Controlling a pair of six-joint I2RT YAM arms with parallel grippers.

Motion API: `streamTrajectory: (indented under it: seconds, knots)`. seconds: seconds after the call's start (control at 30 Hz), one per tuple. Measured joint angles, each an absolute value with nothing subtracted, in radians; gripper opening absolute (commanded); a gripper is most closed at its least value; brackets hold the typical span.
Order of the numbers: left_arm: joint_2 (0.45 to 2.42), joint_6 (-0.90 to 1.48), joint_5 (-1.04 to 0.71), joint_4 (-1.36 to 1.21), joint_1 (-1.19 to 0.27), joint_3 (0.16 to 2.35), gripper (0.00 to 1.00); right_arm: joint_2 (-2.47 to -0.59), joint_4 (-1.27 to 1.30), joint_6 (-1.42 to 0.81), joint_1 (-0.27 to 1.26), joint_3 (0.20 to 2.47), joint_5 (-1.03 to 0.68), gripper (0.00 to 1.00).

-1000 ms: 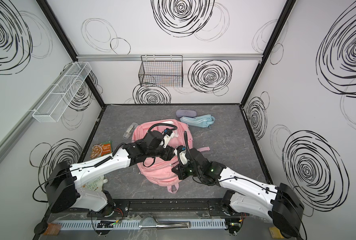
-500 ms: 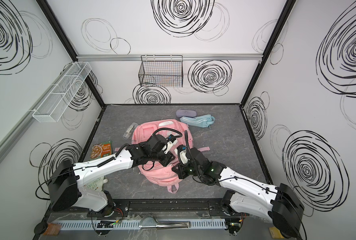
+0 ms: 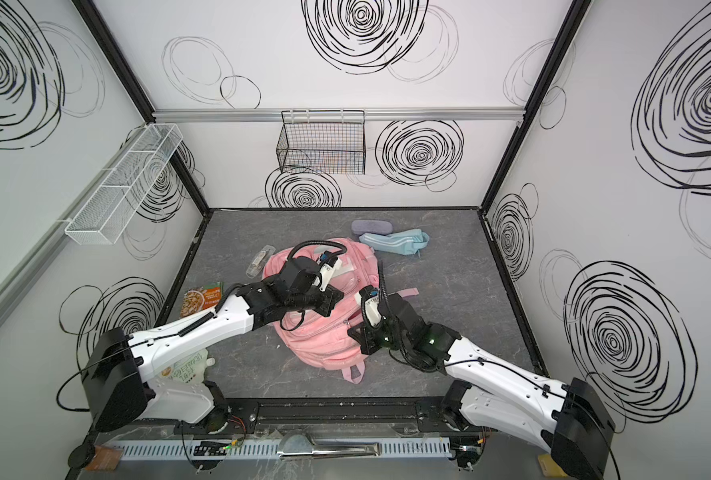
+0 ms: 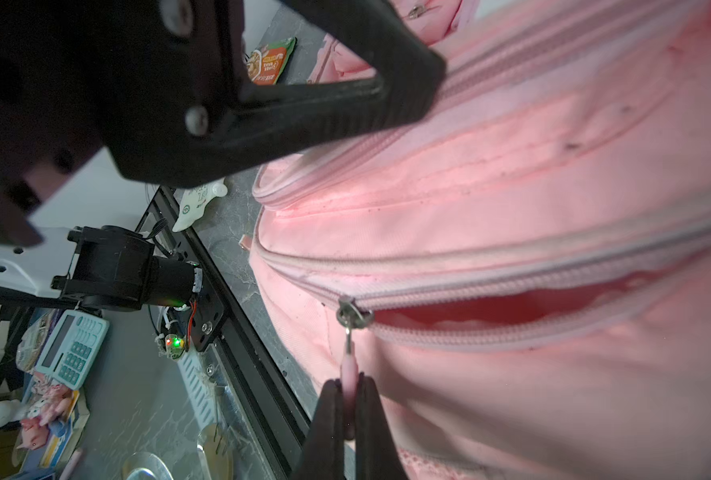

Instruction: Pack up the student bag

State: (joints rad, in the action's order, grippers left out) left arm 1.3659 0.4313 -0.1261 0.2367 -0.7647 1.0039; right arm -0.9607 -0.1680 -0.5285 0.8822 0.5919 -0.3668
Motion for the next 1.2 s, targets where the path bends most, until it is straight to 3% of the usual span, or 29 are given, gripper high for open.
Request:
streamTrajectory:
  seconds: [0.4, 0.97, 1.2]
  knots:
    - [1.346, 0.744, -0.107, 0.083, -0.757, 0.950, 0.00, -1.088, -0.101, -0.531, 1.034, 0.659, -0.303, 0.00]
    - [1.391, 0.807, -0.019, 0.033, -0.745, 0.952, 0.00, -1.274, -0.090, -0.675, 1.097, 0.750, -0.156, 0.00]
    - [1.387, 0.838, -0.014, -0.020, -0.751, 0.945, 0.00, -1.156, -0.124, -0.632, 1.109, 0.694, -0.128, 0.00]
